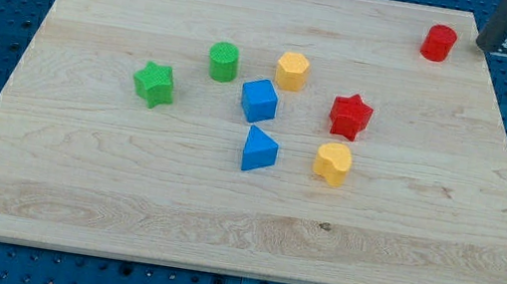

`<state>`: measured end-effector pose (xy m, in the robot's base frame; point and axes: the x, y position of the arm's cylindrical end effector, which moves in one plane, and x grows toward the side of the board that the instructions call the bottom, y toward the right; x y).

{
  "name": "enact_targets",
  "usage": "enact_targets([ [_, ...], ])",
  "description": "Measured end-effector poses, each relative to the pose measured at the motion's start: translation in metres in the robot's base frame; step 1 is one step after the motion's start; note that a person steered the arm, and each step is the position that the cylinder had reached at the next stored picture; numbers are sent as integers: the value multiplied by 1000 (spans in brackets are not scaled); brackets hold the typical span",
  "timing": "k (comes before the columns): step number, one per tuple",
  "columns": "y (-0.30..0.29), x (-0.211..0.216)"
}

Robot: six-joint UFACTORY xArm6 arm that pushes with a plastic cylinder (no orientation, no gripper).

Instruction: Move the red circle above the yellow hexagon

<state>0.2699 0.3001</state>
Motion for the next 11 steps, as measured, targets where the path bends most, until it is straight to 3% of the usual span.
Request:
enact_targets([
  [6, -166, 3],
  [8, -179, 40],
  [11, -240, 45],
])
